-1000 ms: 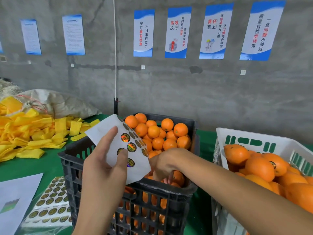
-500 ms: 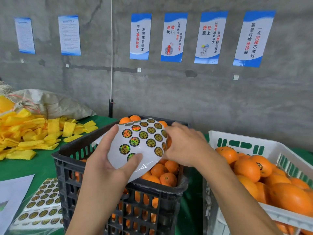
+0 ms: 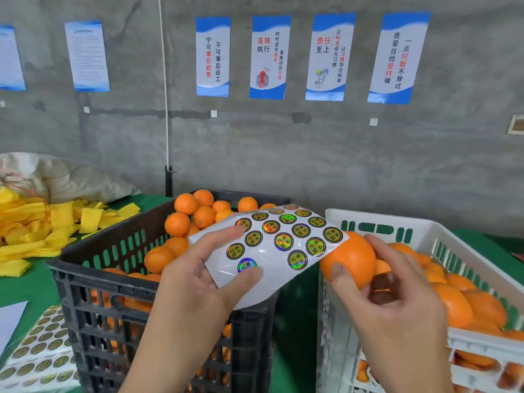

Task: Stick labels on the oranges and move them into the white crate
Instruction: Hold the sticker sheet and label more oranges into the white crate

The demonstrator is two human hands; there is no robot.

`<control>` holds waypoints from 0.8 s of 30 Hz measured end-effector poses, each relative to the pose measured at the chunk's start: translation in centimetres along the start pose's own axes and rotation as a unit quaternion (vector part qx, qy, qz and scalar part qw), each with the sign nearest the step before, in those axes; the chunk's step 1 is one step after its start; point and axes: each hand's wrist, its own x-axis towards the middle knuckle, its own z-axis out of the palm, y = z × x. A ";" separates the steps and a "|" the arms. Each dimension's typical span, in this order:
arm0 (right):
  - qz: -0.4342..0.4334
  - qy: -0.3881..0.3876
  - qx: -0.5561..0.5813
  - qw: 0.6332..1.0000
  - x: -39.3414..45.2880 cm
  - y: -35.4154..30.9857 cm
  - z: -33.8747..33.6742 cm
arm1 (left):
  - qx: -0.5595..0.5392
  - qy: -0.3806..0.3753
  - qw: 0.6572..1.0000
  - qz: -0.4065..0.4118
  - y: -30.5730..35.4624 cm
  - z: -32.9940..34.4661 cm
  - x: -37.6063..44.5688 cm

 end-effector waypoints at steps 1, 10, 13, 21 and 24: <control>0.017 0.012 0.038 0.999 -0.3 0.1 -0.2 | -0.007 -0.008 1.000 0.001 0.2 0.5 -0.2; 0.102 0.109 0.177 0.973 0.7 -0.1 -3.4 | 0.067 0.030 0.997 0.031 0.9 2.1 -1.0; 0.107 0.093 0.212 0.967 1.2 -0.6 -4.6 | 0.115 0.004 0.992 0.051 0.6 2.5 -1.2; 0.063 0.029 0.216 0.974 -1.0 -2.7 -2.3 | 0.157 -0.078 0.983 0.049 0.4 2.7 -1.8; 0.056 0.007 0.219 0.974 -1.4 -2.7 -1.6 | 0.162 -0.086 0.983 0.030 0.6 2.5 -1.9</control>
